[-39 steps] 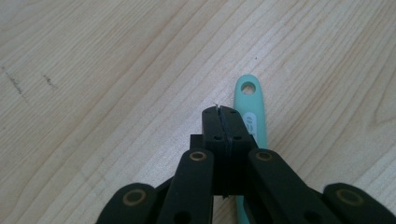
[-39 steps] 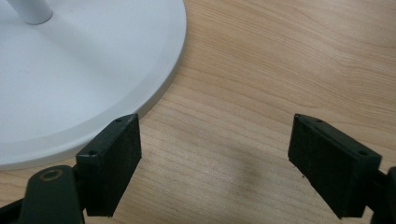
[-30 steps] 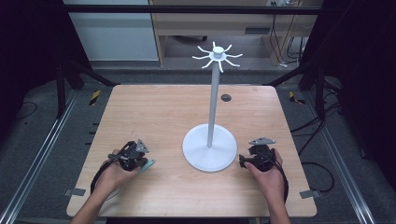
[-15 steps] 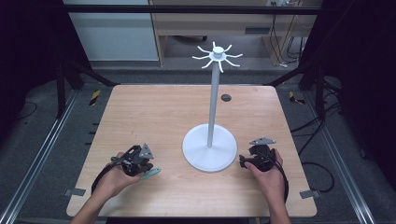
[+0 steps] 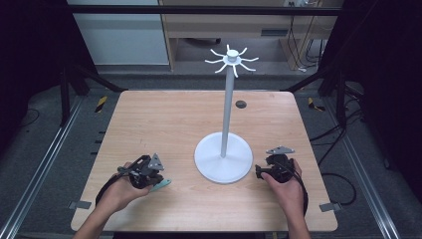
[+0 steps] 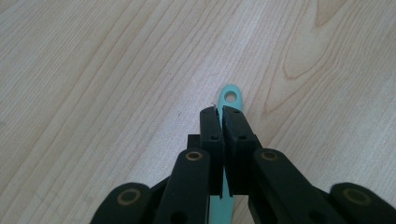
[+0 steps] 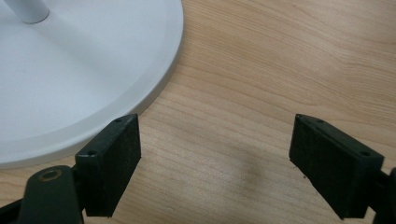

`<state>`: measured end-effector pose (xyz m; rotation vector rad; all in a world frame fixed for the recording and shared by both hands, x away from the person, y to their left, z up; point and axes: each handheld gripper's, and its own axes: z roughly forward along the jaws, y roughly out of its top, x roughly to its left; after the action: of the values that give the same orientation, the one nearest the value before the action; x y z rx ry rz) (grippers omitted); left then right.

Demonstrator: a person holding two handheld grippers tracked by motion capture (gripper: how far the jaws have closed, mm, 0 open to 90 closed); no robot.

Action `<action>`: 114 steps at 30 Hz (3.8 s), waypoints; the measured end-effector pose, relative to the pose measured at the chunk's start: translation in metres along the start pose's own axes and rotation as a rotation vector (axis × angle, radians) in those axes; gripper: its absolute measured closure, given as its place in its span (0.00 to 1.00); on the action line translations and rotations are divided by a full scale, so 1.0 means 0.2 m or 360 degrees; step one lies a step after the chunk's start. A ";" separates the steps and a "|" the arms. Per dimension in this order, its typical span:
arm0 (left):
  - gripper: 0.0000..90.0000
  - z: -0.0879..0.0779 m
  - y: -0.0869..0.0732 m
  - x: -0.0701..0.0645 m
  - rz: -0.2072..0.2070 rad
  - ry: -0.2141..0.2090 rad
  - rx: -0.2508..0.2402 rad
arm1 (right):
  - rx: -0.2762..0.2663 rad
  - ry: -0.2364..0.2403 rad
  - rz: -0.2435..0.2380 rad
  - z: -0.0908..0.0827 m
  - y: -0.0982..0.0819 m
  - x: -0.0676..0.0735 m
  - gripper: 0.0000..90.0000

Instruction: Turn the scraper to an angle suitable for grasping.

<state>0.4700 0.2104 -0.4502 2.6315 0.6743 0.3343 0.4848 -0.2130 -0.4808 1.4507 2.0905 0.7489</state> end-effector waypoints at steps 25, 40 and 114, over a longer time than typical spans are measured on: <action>0.67 0.00 0.02 0.02 0.0067 -0.0070 0.0082 | 0.0012 -0.0003 -0.0005 0.00 0.00 0.00 0.19; 0.72 0.07 0.02 0.03 0.0055 -0.0111 0.0182 | 0.0024 0.0000 -0.0008 0.01 0.00 0.00 0.19; 0.82 -0.41 0.06 0.09 -0.0088 -0.0005 -0.0323 | 0.0041 0.0005 -0.0018 0.01 0.00 0.01 0.18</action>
<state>0.4635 0.2351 -0.3703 2.4164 0.6733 0.3620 0.4856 -0.2102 -0.4831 1.4512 2.1164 0.7228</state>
